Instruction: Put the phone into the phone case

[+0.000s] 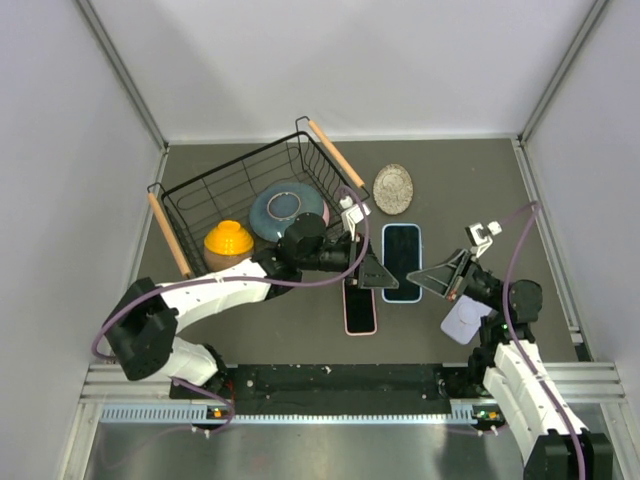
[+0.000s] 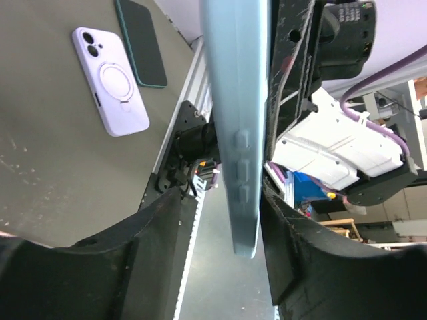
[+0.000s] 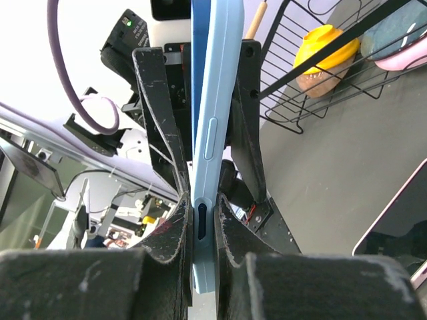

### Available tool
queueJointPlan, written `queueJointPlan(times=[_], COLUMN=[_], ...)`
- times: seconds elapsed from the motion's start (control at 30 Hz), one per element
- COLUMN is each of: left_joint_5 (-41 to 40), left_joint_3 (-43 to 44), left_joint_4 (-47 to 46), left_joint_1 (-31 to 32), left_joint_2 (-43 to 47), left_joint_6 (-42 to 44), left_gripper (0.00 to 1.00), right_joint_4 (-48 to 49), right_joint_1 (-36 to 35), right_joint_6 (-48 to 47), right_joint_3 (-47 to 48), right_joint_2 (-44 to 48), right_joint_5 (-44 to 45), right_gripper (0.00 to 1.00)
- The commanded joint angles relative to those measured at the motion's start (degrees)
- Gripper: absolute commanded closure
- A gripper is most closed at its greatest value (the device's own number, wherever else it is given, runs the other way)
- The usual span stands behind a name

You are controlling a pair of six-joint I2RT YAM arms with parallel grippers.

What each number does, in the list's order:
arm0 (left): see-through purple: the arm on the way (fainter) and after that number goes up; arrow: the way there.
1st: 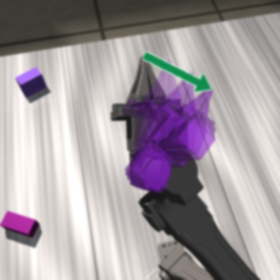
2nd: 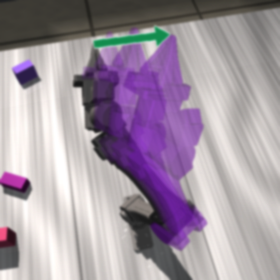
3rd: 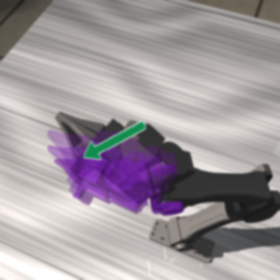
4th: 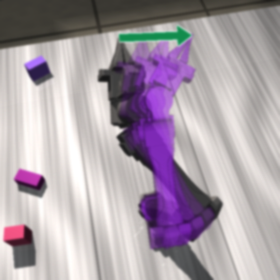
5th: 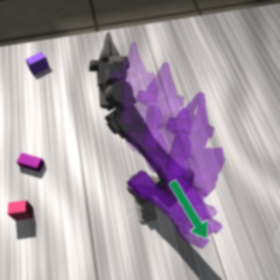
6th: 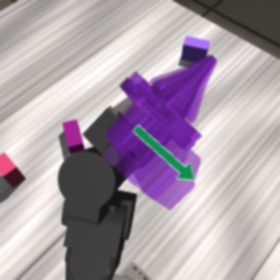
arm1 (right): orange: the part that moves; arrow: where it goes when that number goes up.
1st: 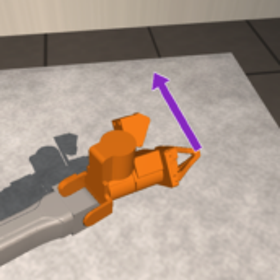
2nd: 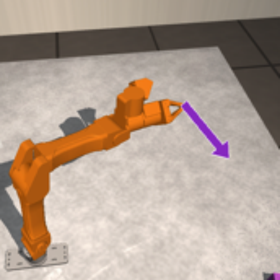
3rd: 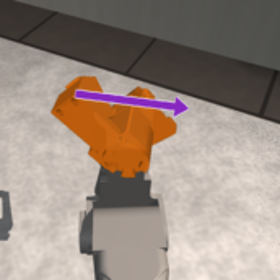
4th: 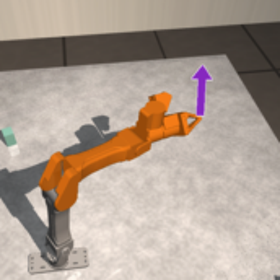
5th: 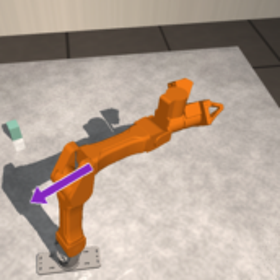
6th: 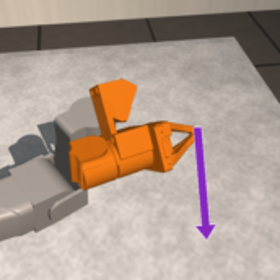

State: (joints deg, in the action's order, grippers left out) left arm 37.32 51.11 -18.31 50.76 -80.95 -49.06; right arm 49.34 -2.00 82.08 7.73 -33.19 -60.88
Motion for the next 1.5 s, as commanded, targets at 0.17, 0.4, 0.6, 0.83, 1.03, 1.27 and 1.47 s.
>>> queueJointPlan(times=[0.17,0.4,0.6,0.83,1.03,1.27,1.47], left_joint_5=[4.86,6.89,7.85,10.49,9.26,1.18,-0.40], left_joint_3=[-0.84,0.56,-1.19,-1.02,-0.84,0.65,1.27], left_joint_4=[-11.66,-6.16,-0.43,3.97,7.92,20.22,22.52], left_joint_1=[-0.23,-0.23,-0.23,-0.23,-0.23,-0.31,-0.23], left_joint_2=[-3.78,-3.35,-0.09,0.88,0.35,-0.26,-0.88], left_joint_6=[-4.64,-2.02,3.00,6.34,8.18,10.74,10.65], left_gripper=[0.78,1.00,1.00,1.00,1.00,1.00,1.00], right_joint_4=[4.01,1.03,-0.82,0.23,3.57,3.83,3.92], right_joint_1=[-2.22,-2.22,-2.13,-2.13,-2.04,-1.96,-1.96], right_joint_6=[-1.84,-3.42,-5.96,-8.34,-7.99,-10.80,-11.25], right_joint_3=[-0.35,2.81,6.24,10.72,10.65,10.11,9.33], right_joint_2=[-0.03,-1.44,-5.21,-10.57,-13.22,-13.04,-12.25], right_joint_5=[0.94,1.38,3.13,3.40,4.54,5.52,4.63], right_gripper=[0.96,0.61,0.38,0.47,0.77,1.00,0.71])
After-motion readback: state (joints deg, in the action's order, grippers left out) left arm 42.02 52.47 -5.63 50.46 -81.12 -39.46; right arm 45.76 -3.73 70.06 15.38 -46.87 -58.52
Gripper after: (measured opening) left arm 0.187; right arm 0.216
